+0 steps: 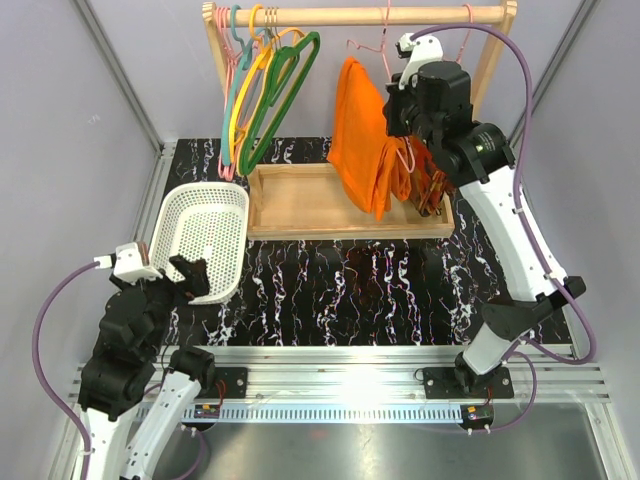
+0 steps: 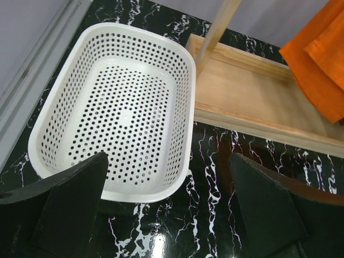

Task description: Remove the trousers from the hanger

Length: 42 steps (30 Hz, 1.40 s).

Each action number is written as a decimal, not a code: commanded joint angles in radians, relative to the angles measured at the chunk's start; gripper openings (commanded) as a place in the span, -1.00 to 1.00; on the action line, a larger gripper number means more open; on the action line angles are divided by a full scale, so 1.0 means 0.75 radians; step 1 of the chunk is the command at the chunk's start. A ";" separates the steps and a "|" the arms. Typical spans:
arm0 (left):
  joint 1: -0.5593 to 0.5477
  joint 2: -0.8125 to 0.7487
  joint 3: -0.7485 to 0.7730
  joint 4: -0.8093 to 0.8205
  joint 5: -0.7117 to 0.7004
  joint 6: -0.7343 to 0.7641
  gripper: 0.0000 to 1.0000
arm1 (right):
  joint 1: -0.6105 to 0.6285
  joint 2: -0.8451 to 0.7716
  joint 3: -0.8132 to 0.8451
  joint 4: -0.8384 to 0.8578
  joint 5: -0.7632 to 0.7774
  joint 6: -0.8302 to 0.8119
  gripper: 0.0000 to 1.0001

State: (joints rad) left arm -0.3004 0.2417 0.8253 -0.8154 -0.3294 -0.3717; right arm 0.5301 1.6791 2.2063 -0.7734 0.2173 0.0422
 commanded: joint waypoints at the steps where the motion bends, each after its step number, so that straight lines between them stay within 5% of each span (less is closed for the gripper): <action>1: -0.004 0.036 0.073 0.075 0.157 0.086 0.98 | -0.003 -0.140 0.090 0.307 -0.036 0.046 -1.00; 17: -0.002 0.567 0.951 -0.125 0.668 0.113 0.98 | 0.058 -0.680 -0.544 0.275 -0.134 0.169 -1.00; 22: -0.002 0.667 1.031 -0.146 0.813 0.207 0.98 | 0.066 -0.880 -0.728 0.189 -0.269 0.183 -1.00; 27: -0.006 0.682 0.882 0.013 0.998 0.154 0.98 | 0.066 -1.056 -0.923 0.184 -0.273 0.251 -1.00; 36: -0.374 0.782 0.924 -0.007 0.405 0.215 0.98 | 0.066 -1.093 -0.923 0.217 -0.416 0.236 -1.00; 42: -1.100 0.947 1.010 -0.023 -0.351 0.242 0.98 | 0.066 -1.032 -0.858 0.297 -0.525 0.238 -1.00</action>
State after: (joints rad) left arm -0.9478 0.8894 1.5360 -0.8684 -0.2333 -0.2165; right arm 0.5743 0.9024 1.4658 -0.8349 -0.1001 0.2287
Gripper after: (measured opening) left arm 0.987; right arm 0.044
